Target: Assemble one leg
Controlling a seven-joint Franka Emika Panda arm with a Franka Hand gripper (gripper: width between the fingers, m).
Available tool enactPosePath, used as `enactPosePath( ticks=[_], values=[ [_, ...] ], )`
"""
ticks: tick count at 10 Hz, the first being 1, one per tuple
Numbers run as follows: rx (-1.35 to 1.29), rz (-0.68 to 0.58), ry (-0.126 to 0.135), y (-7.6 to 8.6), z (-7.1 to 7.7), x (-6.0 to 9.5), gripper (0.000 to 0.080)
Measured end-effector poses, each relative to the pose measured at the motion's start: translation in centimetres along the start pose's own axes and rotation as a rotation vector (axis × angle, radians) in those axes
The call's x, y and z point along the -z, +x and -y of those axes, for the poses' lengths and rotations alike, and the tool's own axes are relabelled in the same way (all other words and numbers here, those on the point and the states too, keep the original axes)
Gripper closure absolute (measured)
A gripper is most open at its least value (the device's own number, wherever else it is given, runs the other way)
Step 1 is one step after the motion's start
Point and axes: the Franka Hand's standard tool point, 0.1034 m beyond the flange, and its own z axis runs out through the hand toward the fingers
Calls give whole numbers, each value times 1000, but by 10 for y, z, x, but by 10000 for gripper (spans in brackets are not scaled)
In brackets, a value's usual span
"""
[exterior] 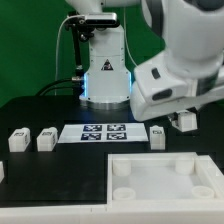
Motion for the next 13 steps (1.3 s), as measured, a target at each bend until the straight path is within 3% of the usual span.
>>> enactPosePath(
  ticks=[1,2,4,5,6,7,8,10,11,13],
  values=[
    [-3,-85,-15,1,-4,22,509],
    [-4,-191,-36,7,-5,30,509],
    [-11,-352,-70,8,-12,27,509],
    [-8,-483,-89,16,-15,30,509],
    [11,-561,-109,18,-16,21,509],
    [19,-602,-115,24,-15,38,509],
    [32,-699,-126,38,-10,73,509],
    [70,-872,-154,63,-8,118,509],
    [74,-991,-179,65,-11,126,509],
    [72,-1123,-208,63,-20,118,509]
  ],
)
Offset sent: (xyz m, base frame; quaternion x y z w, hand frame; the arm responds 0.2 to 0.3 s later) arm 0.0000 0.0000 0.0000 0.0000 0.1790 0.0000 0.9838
